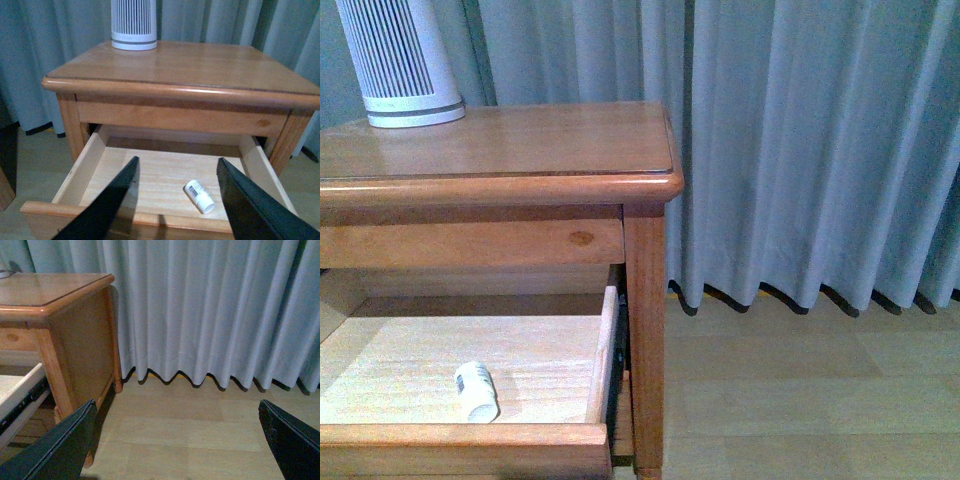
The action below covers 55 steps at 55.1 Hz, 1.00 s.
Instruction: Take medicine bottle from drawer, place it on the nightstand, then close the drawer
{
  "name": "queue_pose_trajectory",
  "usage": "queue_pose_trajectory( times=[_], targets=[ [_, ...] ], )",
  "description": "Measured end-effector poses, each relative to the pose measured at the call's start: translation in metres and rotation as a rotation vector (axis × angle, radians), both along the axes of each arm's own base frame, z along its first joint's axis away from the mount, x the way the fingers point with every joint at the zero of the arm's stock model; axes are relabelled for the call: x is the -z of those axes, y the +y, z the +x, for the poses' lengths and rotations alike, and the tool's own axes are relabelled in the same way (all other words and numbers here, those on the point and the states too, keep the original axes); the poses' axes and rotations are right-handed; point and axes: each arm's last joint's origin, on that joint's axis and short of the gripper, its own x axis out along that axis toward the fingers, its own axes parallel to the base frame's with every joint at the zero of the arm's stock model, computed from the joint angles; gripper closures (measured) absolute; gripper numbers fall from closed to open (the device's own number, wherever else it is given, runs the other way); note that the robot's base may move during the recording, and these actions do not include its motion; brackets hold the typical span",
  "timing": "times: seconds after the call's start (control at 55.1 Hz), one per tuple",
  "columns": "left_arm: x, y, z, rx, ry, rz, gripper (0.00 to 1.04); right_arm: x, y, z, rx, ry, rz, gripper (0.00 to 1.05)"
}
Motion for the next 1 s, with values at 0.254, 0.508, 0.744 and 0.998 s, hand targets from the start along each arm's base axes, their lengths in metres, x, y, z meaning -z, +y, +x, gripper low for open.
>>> queue_pose_trajectory(
  times=[0.254,0.508,0.744,0.998],
  targets=[
    [0.013,0.015,-0.006,-0.015,-0.001,0.020,1.02,0.000,0.000,0.000,0.004,0.000,0.000,0.07],
    [0.019,0.015,-0.010,-0.010,-0.003,0.023,1.01,0.000,0.000,0.000,0.002,0.001,0.000,0.07],
    [0.034,0.015,-0.020,-0.014,0.004,0.023,1.01,0.000,0.000,0.000,-0.004,0.001,0.000,0.07],
    [0.033,0.015,-0.021,-0.013,0.002,0.023,1.01,0.001,0.000,0.000,-0.034,0.041,0.032,0.07]
  ],
)
